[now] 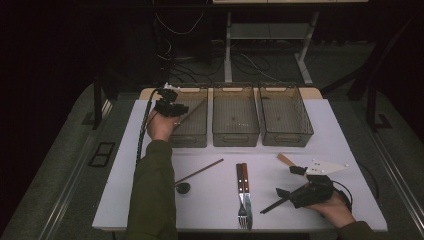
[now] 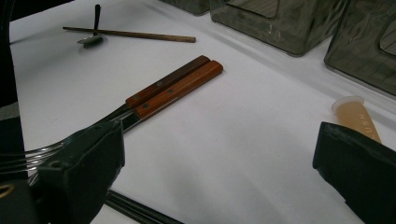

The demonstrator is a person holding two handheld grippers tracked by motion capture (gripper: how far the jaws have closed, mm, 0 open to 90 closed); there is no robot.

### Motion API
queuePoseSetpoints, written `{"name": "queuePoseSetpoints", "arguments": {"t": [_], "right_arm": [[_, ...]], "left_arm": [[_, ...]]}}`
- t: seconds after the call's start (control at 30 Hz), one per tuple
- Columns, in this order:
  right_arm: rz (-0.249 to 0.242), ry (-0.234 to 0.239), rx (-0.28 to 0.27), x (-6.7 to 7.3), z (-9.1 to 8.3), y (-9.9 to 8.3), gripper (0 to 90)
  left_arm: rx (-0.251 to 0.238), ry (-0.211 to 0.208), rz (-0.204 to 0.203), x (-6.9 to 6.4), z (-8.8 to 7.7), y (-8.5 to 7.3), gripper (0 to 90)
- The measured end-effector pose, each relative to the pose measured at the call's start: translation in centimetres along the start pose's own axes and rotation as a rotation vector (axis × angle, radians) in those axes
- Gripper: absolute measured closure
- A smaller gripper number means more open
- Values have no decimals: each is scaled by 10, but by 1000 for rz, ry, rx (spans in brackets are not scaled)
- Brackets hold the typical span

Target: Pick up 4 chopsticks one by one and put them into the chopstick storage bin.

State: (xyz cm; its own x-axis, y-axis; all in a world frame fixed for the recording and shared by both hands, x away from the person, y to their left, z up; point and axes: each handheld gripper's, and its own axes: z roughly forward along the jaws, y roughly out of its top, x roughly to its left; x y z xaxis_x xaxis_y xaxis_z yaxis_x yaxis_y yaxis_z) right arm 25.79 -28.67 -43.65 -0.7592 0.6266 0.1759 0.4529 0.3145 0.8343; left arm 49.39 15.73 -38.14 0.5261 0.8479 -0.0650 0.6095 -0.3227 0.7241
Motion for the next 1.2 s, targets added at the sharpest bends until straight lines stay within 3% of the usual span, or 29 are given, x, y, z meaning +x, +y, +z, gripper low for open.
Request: {"name": "queuePoseSetpoints", "arguments": {"t": [0.27,0.43,0.53,0.63,0.73,0.93,1.2], "right_arm": [[-1,-2,2,0,0,0,24],[-3,-3,5,1,0,0,24],[-6,-1,5,1,1,0,24],[-5,0,6,1,0,0,24],[1,3,6,1,1,0,24],[11,0,2,0,2,-1,24],[11,-9,12,-1,4,-1,24]], "left_arm": [[-56,-36,18,-5,-15,1,575],[-71,-54,52,-10,-29,-1,528],[-104,-94,44,-13,-37,-5,500],[-103,-111,70,-16,-45,-11,469],[-108,-154,80,-20,-51,-17,432],[-94,-184,140,-33,-64,-30,379],[-90,-215,173,-51,-77,-54,321]]}}
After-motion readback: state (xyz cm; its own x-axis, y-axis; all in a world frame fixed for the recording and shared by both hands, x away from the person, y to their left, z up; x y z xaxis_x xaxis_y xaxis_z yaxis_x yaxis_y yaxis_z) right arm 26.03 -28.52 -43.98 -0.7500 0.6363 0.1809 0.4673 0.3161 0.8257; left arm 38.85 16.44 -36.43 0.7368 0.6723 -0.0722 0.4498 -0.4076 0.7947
